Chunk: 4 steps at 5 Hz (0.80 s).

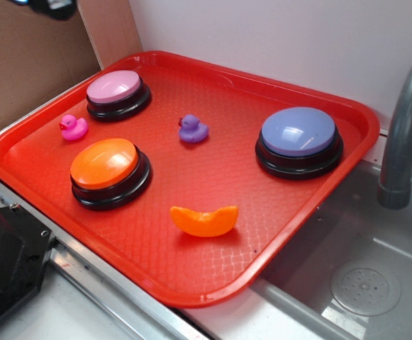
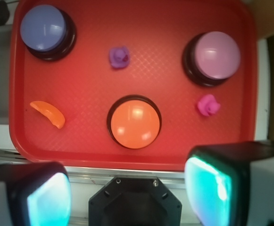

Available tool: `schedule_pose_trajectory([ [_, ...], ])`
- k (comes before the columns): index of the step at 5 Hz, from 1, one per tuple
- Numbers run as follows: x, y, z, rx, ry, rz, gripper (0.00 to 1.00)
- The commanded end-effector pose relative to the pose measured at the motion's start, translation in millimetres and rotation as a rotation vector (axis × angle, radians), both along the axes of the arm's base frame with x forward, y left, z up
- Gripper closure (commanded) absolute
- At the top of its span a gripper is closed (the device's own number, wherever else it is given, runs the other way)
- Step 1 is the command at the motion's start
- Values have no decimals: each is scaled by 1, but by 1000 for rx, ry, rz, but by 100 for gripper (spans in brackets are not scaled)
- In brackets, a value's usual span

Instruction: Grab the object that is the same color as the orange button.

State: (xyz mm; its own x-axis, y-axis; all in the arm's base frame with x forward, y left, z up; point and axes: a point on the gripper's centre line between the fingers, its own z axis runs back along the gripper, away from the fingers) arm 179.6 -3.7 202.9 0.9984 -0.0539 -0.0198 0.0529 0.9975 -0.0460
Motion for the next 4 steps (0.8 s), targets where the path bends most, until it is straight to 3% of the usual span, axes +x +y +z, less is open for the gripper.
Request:
schedule_pose_trajectory([
  [1, 23, -52, -7, -20, -10, -192, 0],
  [3, -16, -121, -30, 6, 21, -390, 0],
  [4, -29, -136, -52, -9, 60, -452, 0],
])
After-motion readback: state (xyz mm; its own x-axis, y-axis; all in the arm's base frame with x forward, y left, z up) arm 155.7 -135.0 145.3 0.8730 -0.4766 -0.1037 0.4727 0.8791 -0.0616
